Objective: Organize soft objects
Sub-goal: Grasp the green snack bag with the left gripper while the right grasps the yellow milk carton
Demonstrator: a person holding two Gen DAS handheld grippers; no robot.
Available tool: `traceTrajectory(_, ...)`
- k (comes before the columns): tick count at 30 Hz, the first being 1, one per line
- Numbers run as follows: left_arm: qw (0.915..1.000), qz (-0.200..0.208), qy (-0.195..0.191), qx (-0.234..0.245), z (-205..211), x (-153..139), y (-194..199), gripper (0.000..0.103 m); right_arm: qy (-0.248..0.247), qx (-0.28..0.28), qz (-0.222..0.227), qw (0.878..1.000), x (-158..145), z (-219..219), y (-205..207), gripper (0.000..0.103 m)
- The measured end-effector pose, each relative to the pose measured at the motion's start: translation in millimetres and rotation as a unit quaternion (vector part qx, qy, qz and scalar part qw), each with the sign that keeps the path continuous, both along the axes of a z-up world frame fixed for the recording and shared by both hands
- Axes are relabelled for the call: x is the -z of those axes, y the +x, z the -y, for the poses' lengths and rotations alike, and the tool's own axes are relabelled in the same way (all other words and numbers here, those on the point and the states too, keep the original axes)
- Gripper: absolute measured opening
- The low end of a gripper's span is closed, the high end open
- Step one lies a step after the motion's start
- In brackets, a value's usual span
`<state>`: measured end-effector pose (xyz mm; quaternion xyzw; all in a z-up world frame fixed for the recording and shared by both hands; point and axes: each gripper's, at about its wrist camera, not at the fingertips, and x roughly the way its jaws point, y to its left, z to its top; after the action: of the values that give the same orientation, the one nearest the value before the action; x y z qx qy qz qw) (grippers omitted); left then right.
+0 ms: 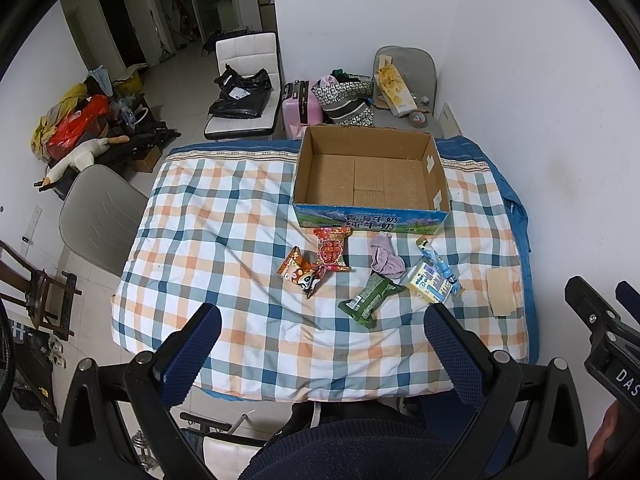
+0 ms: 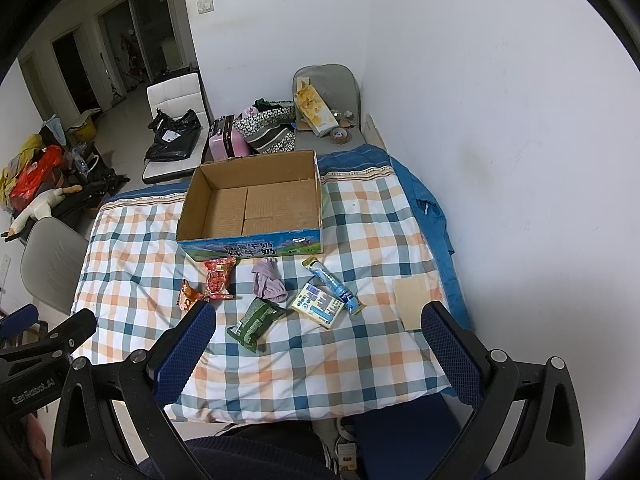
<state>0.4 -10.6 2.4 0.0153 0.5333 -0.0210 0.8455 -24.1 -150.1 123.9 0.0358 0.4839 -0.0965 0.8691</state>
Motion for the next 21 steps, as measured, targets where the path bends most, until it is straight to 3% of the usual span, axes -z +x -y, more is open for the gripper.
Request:
traceTrajectory(3,1.0,0.001,0.0,-0.004,0,6,6,0.103,0.005,0.003,-0.01,1.0,14,6,13,0.103)
traceTrajectory(7,0.9997,-0.018,0.001,-0.014,-2,45,36,0.103,0.02,0.015,-0.033,0.999,54,23,43,0.103)
traceTrajectory(13,0.9938,-0.109,0.009,0.015,12,157,90,0.103,0.031,0.012,-0.106,0.994,158,46,100,0.103)
traceTrajectory(21,0.9776,-0.186,0.03,0.093,59,264,128,0.103,0.021,-0.03,-0.211,0.977,308,64,155,0.103)
